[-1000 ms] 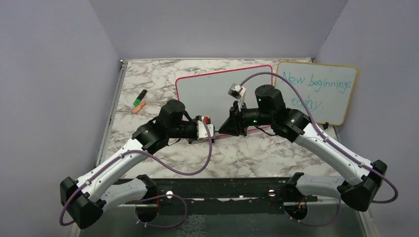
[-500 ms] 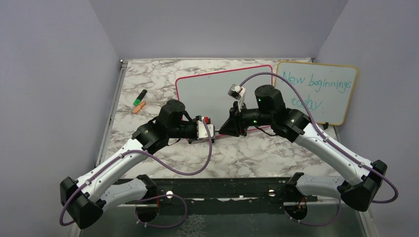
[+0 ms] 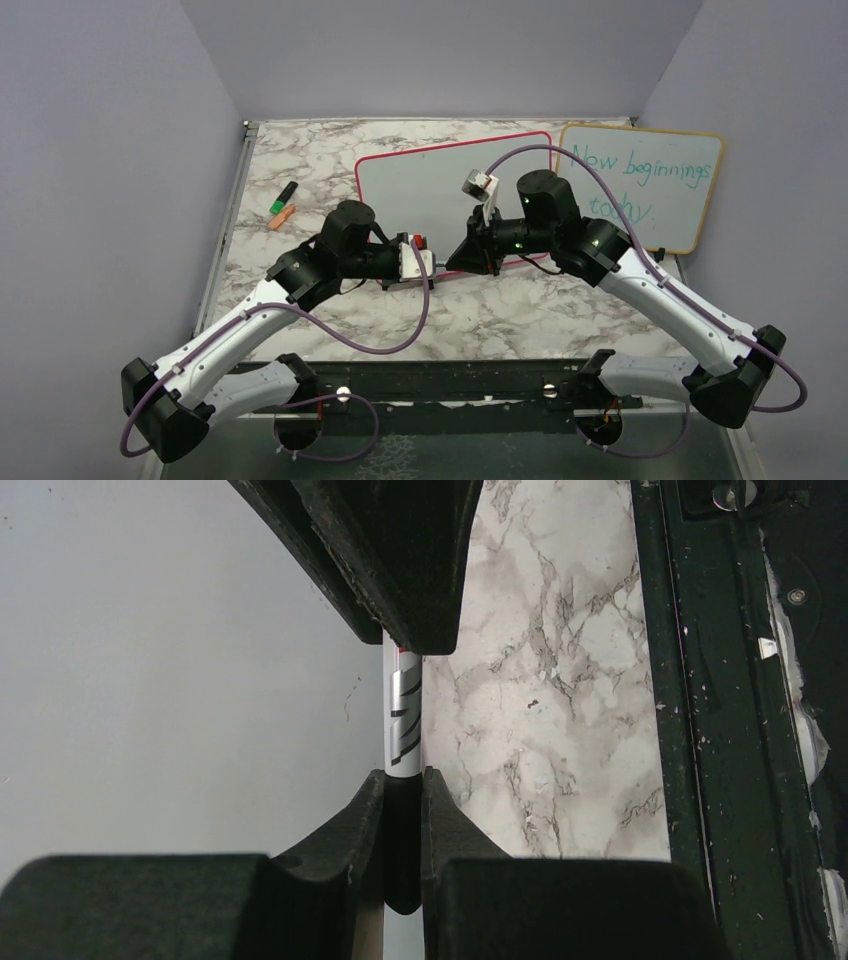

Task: Write a sentence on the whiteboard
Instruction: Open the whiteboard marker.

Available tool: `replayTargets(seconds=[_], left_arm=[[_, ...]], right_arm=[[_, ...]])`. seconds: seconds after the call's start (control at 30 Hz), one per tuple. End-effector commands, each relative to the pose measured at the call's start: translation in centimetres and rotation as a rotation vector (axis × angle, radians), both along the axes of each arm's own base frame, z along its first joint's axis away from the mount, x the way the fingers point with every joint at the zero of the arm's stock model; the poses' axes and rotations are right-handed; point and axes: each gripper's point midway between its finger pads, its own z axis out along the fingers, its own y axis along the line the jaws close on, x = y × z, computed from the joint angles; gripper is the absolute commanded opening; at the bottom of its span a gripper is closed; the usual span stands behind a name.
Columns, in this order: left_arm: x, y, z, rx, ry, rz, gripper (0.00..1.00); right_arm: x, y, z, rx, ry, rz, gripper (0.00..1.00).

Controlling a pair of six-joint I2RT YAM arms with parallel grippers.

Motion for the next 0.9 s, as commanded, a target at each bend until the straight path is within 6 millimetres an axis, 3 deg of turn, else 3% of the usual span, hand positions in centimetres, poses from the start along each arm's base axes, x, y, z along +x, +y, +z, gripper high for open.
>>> replayTargets(seconds=[0.0, 0.13, 0.6, 0.87], left_arm=[[1.1, 0.1, 1.3, -0.007, -0.027, 0.047, 0.0], [1.1, 0.1, 0.9, -0.001, -0.022, 0.043, 0.0], [2.9, 1.9, -1.6, 0.036, -0.068, 0.125, 0.0], [3.8, 2.6, -2.7, 0.054, -0.072, 0.161, 0.0]], right_arm=[[-0.4, -0.7, 0.0, -0.041, -0.002, -0.003, 0.09], [-0.1, -0.9, 0.2, -0.04, -0.023, -0.018, 0.01], [-1.9, -3.3, 1.1, -0.035, -0.138, 0.023, 0.01], [-1.9, -5.4, 1.6, -0.05, -0.2, -0.06, 0.01]])
